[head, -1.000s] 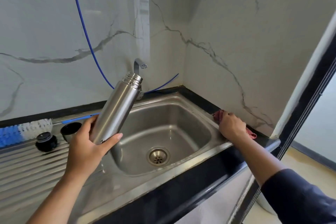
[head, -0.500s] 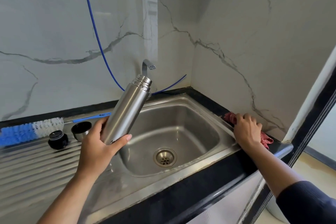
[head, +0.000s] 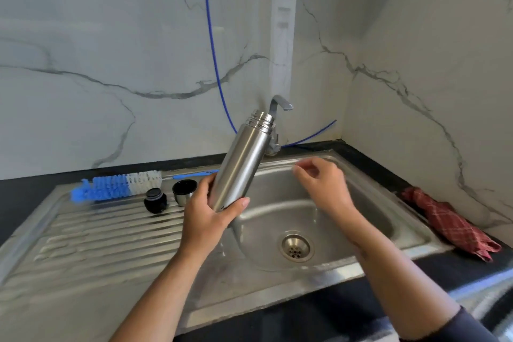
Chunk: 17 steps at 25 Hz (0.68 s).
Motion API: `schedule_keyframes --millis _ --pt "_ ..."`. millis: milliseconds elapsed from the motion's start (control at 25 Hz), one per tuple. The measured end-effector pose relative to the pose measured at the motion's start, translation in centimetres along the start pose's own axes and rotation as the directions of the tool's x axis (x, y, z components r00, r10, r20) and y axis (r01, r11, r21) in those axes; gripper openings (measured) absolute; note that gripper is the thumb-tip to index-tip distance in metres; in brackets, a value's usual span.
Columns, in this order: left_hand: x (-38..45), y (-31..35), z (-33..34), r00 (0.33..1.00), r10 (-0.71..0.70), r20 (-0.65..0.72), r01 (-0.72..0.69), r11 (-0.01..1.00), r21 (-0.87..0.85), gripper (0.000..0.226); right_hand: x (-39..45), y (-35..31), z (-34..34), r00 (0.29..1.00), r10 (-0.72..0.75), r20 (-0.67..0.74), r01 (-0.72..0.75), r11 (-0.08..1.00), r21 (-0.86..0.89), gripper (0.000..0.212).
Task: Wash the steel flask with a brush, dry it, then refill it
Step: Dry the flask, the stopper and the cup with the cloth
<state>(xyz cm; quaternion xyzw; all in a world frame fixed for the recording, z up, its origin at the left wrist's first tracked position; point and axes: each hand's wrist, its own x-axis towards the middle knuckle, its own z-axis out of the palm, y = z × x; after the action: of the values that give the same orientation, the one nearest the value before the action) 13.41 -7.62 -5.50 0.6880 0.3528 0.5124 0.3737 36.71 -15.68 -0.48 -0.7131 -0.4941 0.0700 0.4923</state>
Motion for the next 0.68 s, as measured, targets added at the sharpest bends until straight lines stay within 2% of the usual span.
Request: schedule_keyframes --millis 120,200,320,440,520,680 --pt "0.5 -0.1 -0.4 0.999 -0.010 -0.045 0.011 1.000 0.019 0.066 0.1 -5.1 5.0 0.983 -0.008 0.181 -0.067 0.913 0.403 0.041" --pt "0.8 -0.2 -0.9 0.995 -0.038 -0.094 0.039 0.999 0.004 0.067 0.3 -7.2 7.4 0.971 -0.010 0.241 -0.124 0.835 0.537 0.058" --pt "1.1 -0.4 -2.4 0.983 -0.055 -0.174 0.053 0.998 -0.015 0.068 0.4 -9.6 11.0 0.976 -0.043 0.213 -0.093 0.803 0.589 0.070" --pt "0.9 -0.5 -4.1 0.967 -0.085 -0.241 0.092 0.996 0.016 0.071 -0.3 -11.4 14.0 0.979 -0.097 0.177 -0.016 0.838 0.545 0.078" --pt "0.6 -0.3 -6.2 0.969 -0.110 -0.223 0.135 0.986 0.103 0.071 -1.1 -12.2 15.6 0.974 -0.154 0.167 0.045 0.851 0.522 0.079" --pt "-1.1 -0.4 -12.4 0.979 -0.163 -0.126 0.191 0.946 0.264 0.057 -3.8 -12.8 18.9 0.931 -0.276 0.240 0.119 0.848 0.516 0.076"
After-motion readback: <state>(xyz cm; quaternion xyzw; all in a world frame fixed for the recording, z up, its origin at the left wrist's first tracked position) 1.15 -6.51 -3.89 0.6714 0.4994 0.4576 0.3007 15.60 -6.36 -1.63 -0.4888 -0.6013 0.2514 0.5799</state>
